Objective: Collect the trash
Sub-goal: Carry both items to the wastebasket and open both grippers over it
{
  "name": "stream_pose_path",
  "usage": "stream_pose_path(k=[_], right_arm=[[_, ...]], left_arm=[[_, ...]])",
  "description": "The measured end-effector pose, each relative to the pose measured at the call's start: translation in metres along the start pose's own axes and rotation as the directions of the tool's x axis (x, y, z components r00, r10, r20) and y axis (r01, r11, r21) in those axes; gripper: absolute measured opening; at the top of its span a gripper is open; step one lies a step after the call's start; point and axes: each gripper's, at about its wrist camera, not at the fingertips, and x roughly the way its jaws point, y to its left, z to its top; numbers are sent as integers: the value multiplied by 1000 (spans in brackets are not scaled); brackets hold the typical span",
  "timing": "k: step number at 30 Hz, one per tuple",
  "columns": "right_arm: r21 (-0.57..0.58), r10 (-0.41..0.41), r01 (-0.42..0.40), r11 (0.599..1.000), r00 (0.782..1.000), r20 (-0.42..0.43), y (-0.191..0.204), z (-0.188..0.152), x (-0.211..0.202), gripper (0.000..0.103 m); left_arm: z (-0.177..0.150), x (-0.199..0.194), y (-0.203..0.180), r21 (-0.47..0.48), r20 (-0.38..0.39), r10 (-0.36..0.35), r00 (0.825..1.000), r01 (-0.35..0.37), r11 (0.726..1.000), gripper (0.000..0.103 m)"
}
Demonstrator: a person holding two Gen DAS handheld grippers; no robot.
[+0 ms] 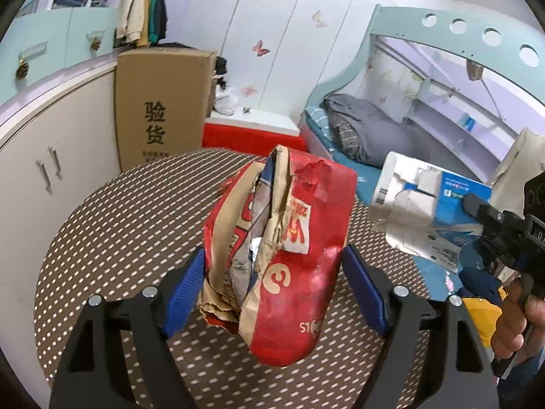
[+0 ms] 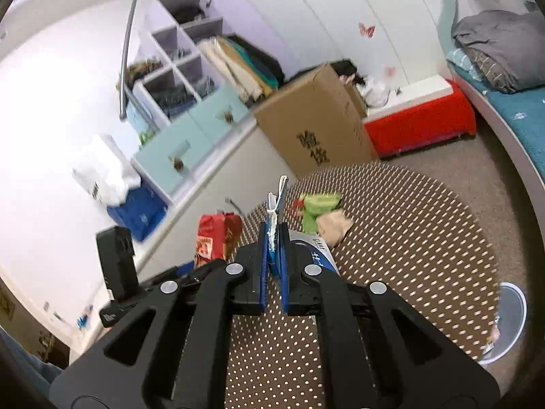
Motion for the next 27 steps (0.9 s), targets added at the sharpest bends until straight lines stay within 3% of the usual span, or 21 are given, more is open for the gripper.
stream_pose_path(k=[8, 14, 19, 27], right_arm=[[40, -48, 44, 998, 993, 111, -30, 20, -58, 6], [-49, -202, 207, 977, 975, 88, -27, 2, -58, 6], [-216, -350, 347, 913, 936, 24, -11, -48, -14, 6], [-423, -457, 436, 794, 888, 57, 12, -91, 12, 6]], left_arm=[[19, 18, -64, 80, 6, -84, 996, 84, 993, 78], [21, 35, -92, 90, -10, -121, 993, 121, 989, 78], [17, 45, -96, 99, -38, -101, 994, 104, 990, 78], [17, 57, -100, 122, -58, -73, 996, 79, 989, 78]])
